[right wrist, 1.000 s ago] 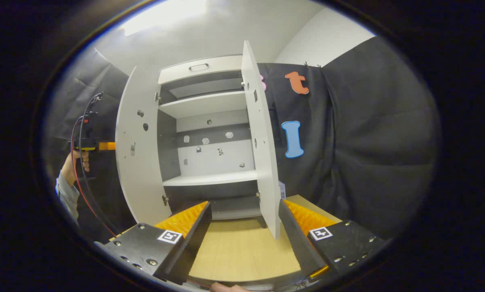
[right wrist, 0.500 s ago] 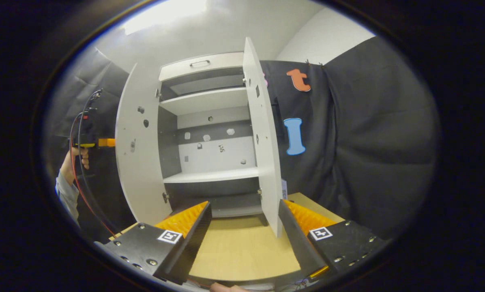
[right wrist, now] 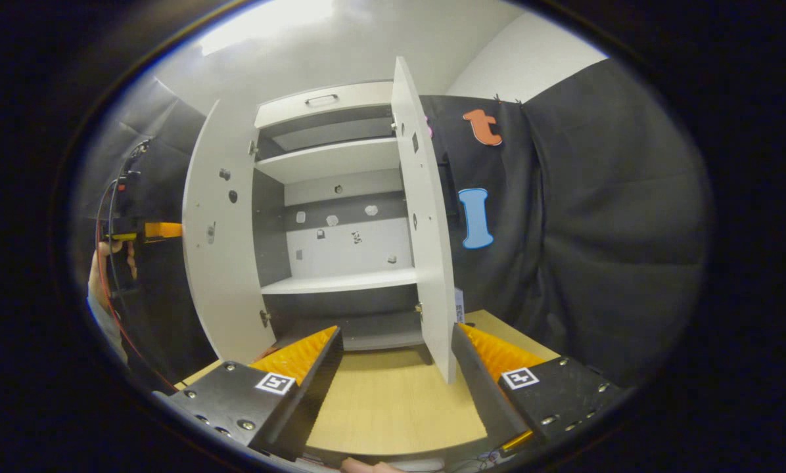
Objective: Open the right door of the double-door shoe cabinet with the right hand, and open the left door with the left hand.
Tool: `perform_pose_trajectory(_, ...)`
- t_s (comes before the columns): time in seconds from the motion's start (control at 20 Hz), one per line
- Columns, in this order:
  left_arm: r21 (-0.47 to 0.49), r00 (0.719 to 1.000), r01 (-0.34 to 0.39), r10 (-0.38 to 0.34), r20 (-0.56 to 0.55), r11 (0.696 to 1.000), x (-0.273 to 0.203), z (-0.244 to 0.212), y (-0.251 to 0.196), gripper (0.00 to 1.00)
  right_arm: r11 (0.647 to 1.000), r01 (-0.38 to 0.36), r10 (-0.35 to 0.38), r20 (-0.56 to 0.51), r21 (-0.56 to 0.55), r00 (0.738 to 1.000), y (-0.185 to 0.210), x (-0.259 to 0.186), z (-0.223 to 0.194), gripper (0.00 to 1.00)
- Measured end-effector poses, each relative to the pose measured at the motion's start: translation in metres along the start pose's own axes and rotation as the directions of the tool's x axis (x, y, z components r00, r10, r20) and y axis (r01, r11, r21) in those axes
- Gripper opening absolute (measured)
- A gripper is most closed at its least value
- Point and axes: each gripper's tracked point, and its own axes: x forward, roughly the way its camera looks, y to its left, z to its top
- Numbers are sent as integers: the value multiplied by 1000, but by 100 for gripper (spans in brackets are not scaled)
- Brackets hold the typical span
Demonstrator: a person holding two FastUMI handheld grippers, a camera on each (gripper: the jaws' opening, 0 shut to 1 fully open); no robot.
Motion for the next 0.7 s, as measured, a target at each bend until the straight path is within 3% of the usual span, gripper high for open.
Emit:
perform_pose_trajectory(0.1, 4, 998, -42, 41, 55, 999, -14, 12, 5, 80, 1000, 1, -1, -3, -3, 1000, 1, 1, 0, 93)
perform_pose_trajectory(0.15, 5, 996, -56, 56, 64, 998, -22, 14, 5, 79, 1000, 0, 0, -3, -5, 1000, 2, 1, 0, 93)
perform_pose_trajectory(0.35, -12, 996, -78, 78, 53, 997, -52, 14, -3, 97, 1000, -4, 4, 6, -5, 1000, 3, 1, 4, 94)
perform_pose_trajectory(0.55, 41, 993, -116, 115, 27, 992, -76, 5, -15, 96, 1000, -8, 8, 9, -4, 1000, 4, 2, 6, 93)
perform_pose_trajectory(0.7, 40, 997, -72, 71, 27, 997, -87, 3, -36, 96, 1000, -11, 11, 16, -4, 1000, 3, 1, 10, 93)
